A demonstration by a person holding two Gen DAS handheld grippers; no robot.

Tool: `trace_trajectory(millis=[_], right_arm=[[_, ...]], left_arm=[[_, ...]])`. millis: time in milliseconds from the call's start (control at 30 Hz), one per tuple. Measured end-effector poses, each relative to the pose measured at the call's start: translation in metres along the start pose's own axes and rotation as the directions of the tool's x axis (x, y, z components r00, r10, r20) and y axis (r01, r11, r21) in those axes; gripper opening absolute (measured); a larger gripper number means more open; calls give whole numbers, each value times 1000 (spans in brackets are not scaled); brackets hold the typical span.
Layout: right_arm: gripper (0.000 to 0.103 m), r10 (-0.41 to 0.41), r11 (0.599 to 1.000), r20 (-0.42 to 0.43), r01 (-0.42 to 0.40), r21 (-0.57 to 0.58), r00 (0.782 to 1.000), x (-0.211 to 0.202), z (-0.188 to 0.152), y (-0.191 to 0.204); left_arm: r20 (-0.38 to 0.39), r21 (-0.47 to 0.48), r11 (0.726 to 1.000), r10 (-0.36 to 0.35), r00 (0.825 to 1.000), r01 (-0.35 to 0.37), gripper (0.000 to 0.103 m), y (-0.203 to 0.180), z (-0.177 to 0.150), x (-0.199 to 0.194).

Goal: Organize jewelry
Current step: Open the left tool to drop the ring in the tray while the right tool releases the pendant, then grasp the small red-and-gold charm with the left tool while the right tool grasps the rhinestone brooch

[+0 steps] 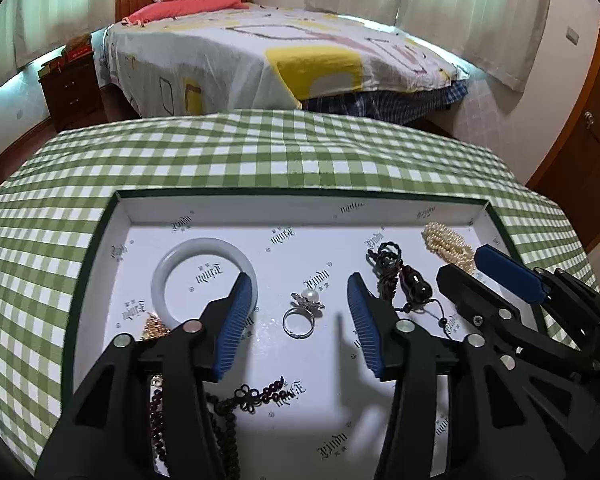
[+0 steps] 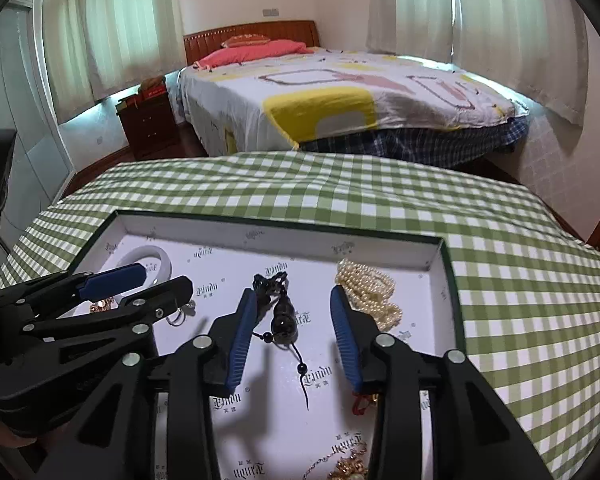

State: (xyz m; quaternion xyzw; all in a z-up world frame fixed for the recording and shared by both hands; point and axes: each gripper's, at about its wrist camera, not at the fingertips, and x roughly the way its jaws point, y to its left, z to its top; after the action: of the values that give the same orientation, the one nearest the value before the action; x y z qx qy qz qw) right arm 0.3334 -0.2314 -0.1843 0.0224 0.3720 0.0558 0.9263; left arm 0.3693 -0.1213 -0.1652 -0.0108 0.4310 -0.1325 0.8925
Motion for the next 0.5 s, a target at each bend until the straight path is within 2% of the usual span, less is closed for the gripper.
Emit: trace_trajectory(millis=[233, 367, 500], right_arm=[[42, -7, 1000, 31, 8, -4, 999, -19, 3, 2], [47, -14, 1000, 47, 14, -4, 999, -31, 2, 4], [52, -24, 1000, 72, 25, -12, 997, -48, -2, 8]], left_arm=[[42, 5, 1000, 14, 999, -14, 61, 0, -1, -23], [66, -1, 1000, 21, 998, -21, 67, 2, -5, -37], [103, 7, 999, 31, 994, -32, 69, 0, -11, -57]])
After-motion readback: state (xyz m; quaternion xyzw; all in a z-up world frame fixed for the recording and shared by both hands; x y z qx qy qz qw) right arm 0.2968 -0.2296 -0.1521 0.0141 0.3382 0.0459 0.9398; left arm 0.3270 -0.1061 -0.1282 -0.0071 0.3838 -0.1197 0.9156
